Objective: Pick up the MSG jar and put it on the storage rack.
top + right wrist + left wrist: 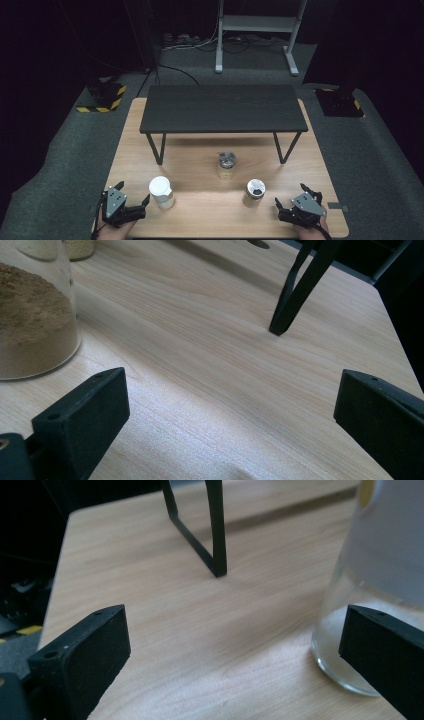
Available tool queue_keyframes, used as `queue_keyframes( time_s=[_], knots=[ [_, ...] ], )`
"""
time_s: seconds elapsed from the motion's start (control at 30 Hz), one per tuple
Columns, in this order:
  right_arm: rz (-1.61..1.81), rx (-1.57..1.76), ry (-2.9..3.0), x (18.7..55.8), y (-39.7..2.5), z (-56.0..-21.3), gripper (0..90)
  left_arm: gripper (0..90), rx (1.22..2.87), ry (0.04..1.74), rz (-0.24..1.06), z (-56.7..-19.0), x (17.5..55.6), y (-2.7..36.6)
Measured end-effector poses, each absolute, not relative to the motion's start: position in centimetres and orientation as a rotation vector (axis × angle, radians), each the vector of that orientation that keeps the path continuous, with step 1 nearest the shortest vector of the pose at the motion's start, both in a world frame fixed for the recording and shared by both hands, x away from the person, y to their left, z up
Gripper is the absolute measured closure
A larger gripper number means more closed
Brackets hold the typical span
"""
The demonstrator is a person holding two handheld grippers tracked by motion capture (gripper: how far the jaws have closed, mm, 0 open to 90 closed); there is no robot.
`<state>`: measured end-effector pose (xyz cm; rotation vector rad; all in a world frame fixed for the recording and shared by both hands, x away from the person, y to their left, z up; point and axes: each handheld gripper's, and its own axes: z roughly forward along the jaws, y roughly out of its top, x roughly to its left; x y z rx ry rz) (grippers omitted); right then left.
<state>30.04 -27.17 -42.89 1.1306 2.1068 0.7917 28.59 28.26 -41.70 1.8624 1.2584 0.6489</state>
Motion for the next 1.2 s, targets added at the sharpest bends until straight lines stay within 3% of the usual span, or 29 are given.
queue_keyframes(
  time_s=[1.2],
  knots=[
    [0.793, 1.115, 2.125, 30.0, -27.1, -42.9, 0.8, 0.3, 1.762, 1.05, 0.702, -35.7, 26.5, 26.0]
  ],
)
